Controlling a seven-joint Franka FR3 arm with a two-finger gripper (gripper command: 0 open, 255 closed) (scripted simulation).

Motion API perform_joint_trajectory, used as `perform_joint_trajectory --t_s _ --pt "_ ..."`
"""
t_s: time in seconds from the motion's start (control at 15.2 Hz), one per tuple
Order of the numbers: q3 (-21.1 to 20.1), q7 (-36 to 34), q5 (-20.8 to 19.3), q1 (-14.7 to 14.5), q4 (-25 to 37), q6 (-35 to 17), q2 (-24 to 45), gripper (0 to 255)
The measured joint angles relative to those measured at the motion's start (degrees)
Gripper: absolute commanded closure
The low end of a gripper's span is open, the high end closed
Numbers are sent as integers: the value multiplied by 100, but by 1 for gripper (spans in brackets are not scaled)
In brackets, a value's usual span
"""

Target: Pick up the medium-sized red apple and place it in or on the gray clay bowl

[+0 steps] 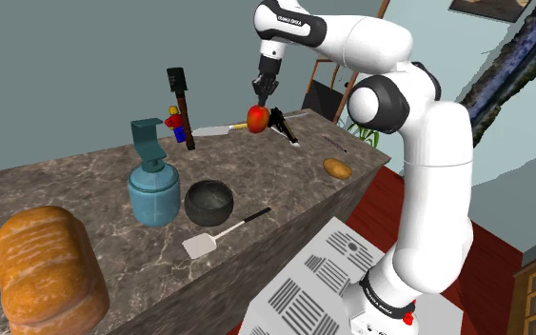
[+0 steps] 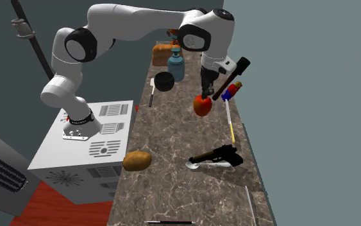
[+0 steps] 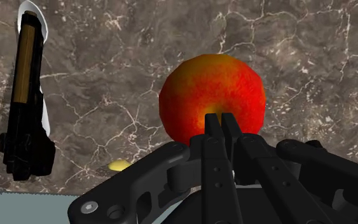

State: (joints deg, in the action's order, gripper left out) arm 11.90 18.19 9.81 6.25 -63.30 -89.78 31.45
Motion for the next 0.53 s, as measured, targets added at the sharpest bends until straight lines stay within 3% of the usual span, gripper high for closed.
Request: perform_joint_trajectory --t_s 0.53 --pt "-16 -63 47 128 1121 821 293 255"
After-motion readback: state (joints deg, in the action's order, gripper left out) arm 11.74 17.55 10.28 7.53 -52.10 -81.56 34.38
